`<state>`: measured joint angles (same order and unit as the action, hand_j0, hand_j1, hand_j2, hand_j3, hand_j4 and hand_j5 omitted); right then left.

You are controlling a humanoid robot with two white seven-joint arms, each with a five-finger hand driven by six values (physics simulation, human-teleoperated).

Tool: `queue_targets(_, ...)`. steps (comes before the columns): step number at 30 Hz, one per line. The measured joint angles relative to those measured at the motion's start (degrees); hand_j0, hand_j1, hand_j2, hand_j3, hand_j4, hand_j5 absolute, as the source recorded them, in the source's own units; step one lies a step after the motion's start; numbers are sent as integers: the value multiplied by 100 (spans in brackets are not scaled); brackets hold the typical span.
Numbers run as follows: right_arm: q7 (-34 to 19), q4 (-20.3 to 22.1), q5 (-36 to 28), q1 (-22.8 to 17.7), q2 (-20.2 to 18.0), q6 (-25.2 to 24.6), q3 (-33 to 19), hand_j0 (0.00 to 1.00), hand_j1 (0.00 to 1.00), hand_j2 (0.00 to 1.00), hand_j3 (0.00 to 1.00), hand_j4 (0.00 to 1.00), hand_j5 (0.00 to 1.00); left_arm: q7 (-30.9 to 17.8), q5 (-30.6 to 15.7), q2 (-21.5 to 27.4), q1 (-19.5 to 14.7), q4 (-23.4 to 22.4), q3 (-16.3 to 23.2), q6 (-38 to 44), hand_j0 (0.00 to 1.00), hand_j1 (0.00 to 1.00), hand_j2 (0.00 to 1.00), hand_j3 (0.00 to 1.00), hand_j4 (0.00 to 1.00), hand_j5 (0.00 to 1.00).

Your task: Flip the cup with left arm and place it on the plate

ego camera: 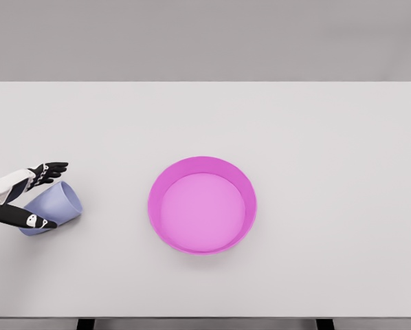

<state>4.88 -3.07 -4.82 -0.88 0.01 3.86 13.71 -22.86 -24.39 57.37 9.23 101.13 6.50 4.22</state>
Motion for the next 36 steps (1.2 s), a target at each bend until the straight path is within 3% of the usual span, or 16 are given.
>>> queue_targets(14,-1,0,0,0,0,0,0,100,100,100,100,100,100,7,8,-26,-18,1,150,1,100,100,100,100,100,100)
queue_targets(15,0,0,0,0,0,0,0,100,100,100,100,100,100,8,8,-25,-18,1,155,1,98,98,98,98,98,98)
queue_targets(21,0,0,0,0,0,0,0,100,100,100,100,100,100,9,7,-23,-9,1,179,1,63,63,63,63,63,63)
queue_targets(29,0,0,0,0,0,0,0,100,100,100,100,100,100,8,-12,-27,-62,0,184,-103,63,63,63,63,63,63)
queue_targets(36,0,0,-1,0,0,0,0,100,100,100,100,100,100,12,-173,-139,-132,1,185,-1233,60,60,60,60,60,60)
